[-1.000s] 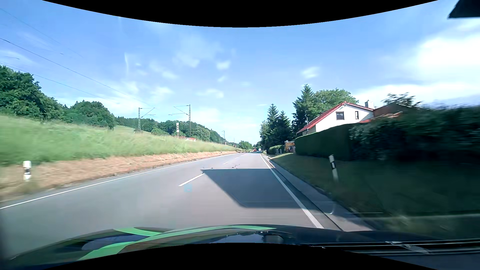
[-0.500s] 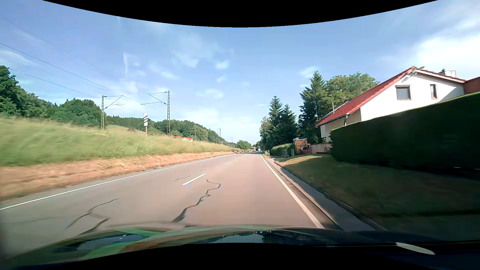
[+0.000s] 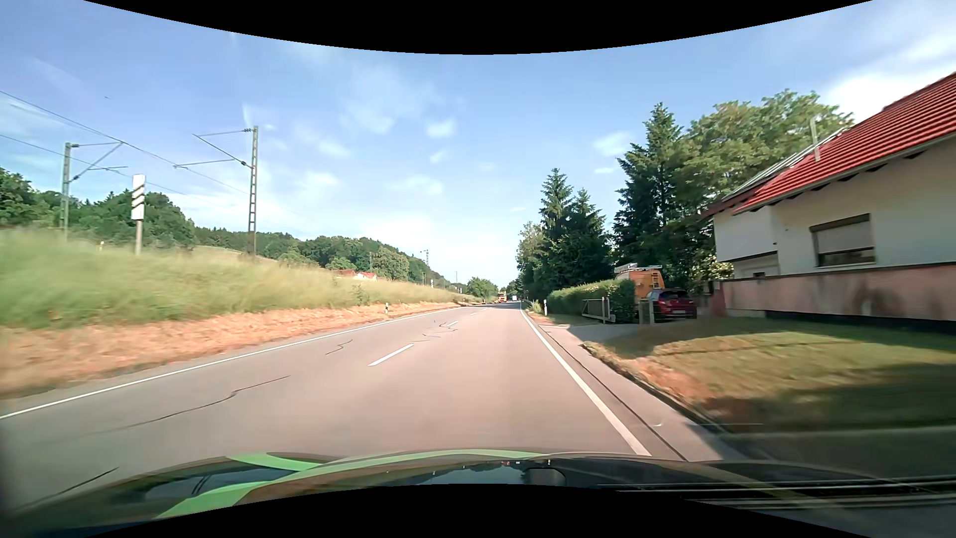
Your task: Follow the waypoints while adhering to traffic rules and regulations
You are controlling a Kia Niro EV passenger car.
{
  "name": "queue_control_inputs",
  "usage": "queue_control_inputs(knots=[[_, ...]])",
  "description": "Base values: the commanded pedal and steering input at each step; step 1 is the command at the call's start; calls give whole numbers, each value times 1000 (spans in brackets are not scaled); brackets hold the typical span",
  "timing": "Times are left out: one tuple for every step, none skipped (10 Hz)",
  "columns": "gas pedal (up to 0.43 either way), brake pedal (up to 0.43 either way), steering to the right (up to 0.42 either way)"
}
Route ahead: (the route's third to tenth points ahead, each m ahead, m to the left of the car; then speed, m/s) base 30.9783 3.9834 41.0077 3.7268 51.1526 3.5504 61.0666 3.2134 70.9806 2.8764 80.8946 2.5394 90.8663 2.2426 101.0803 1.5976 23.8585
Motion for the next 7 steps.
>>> queue_control_inputs(knots=[[228,0,1],[268,0,1],[319,0,1],[339,0,1],[358,0,1],[370,0,1],[378,0,1]])
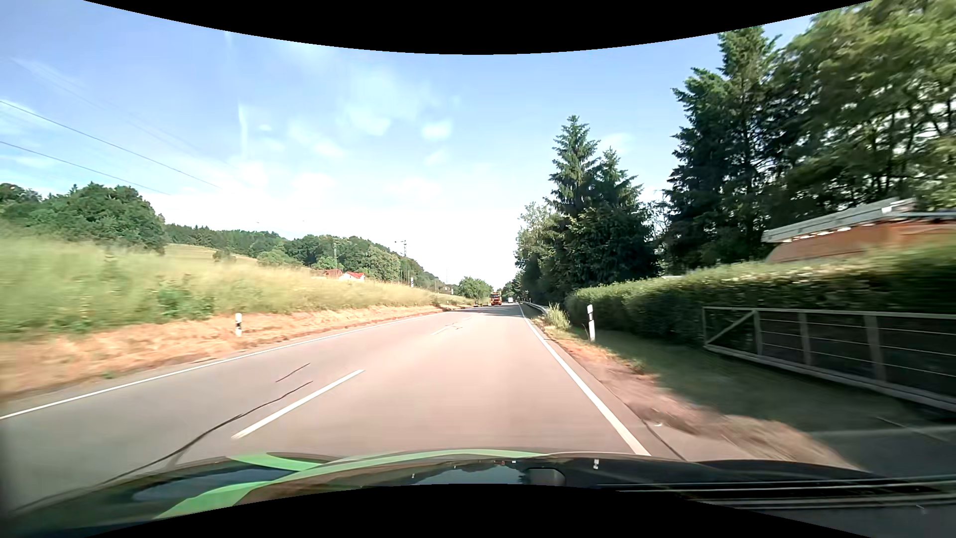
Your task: Follow the waypoints while adhering to traffic rules and regulations
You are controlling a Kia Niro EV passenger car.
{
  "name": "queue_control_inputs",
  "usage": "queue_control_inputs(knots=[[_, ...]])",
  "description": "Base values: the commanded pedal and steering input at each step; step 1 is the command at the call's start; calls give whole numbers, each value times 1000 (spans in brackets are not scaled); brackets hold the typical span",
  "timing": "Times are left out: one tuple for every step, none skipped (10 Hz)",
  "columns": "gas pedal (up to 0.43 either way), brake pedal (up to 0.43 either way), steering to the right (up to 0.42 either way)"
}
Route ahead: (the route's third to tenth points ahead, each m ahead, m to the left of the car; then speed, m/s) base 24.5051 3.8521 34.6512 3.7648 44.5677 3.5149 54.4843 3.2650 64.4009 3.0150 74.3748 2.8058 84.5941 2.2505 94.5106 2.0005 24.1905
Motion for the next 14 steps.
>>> queue_control_inputs(knots=[[398,0,1],[398,0,1],[398,0,1],[398,0,1],[358,0,1],[287,0,1],[287,0,1],[287,0,1],[311,0,1],[331,0,1],[350,0,1],[370,0,1],[378,0,0],[378,0,0]])
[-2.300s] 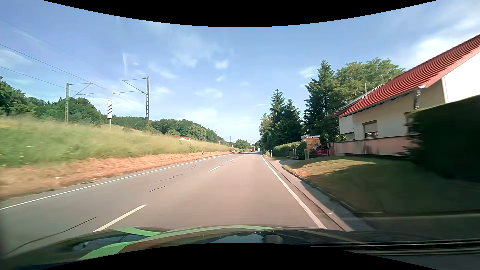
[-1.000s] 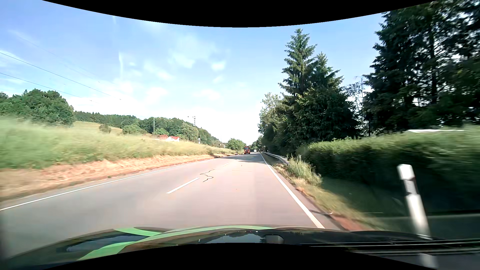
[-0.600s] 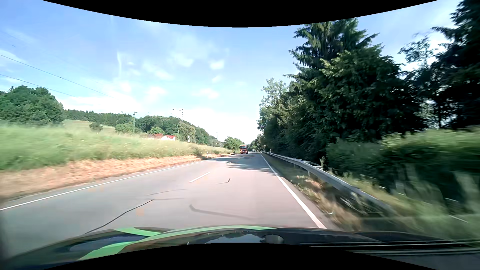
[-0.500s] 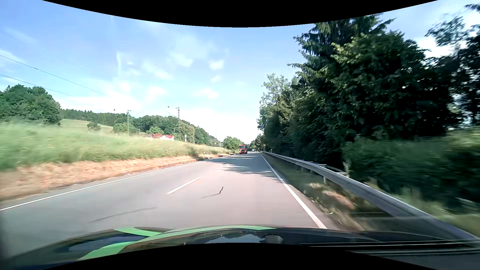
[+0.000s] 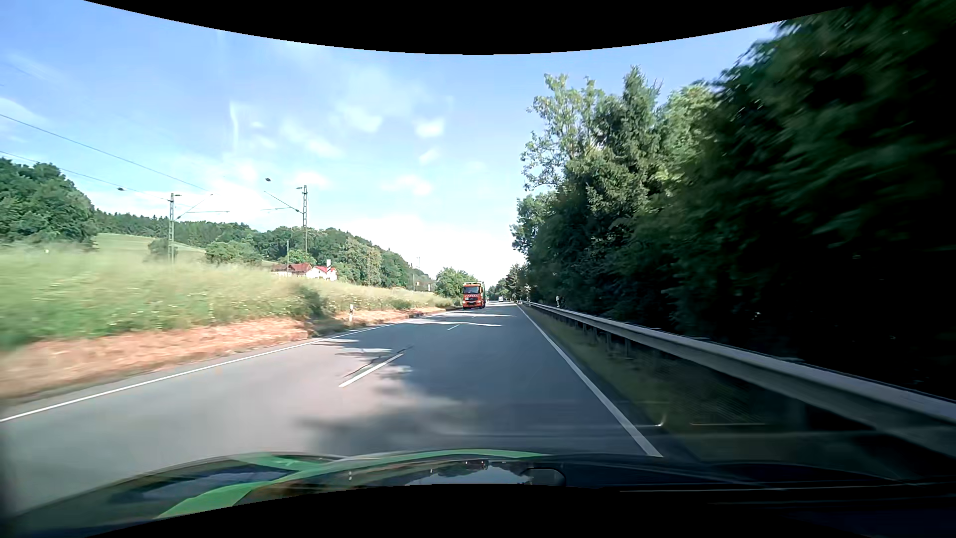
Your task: Follow the waypoints while adhering to traffic rules and regulations
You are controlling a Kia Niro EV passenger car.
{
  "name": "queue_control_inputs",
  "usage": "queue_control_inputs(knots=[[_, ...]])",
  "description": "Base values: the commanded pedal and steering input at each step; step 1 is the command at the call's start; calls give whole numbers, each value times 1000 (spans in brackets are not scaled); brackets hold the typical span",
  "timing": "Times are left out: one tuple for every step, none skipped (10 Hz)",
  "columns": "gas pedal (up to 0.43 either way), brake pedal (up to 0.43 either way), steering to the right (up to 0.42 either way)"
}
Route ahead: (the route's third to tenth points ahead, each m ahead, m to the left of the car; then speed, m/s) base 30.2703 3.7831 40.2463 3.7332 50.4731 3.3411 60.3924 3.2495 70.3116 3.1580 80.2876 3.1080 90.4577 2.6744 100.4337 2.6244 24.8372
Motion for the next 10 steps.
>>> queue_control_inputs(knots=[[390,0,0],[398,0,0],[409,0,0],[421,0,0],[421,0,0],[421,0,0],[409,0,-1],[409,0,-1],[398,0,-1],[358,0,0]])
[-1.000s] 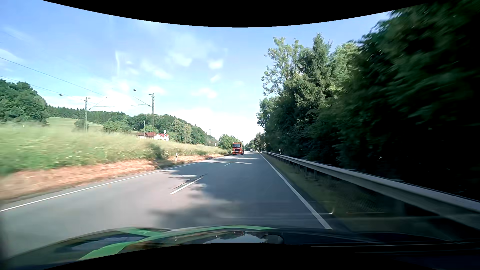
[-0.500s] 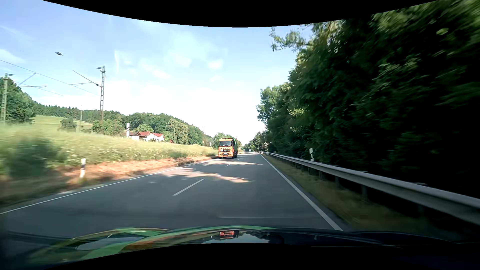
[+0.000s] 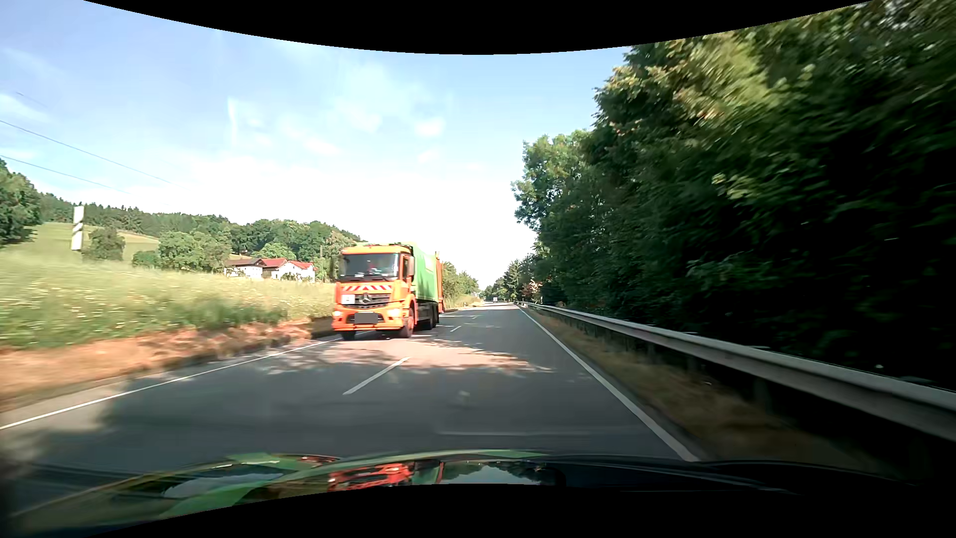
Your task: Follow the waypoints while adhering to traffic rules and regulations
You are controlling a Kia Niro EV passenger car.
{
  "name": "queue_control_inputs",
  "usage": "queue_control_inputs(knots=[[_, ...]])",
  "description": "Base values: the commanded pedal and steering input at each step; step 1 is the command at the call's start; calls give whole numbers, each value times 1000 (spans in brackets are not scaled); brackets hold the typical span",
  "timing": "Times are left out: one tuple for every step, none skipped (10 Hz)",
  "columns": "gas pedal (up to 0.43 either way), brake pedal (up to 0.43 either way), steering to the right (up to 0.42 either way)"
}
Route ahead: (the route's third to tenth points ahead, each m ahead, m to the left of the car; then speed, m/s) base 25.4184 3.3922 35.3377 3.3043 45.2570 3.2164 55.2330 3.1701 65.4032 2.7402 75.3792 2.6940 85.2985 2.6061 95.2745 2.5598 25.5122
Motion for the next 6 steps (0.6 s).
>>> queue_control_inputs(knots=[[331,0,0],[331,0,0],[339,0,0],[350,0,-1],[358,0,-1],[358,0,-1]])
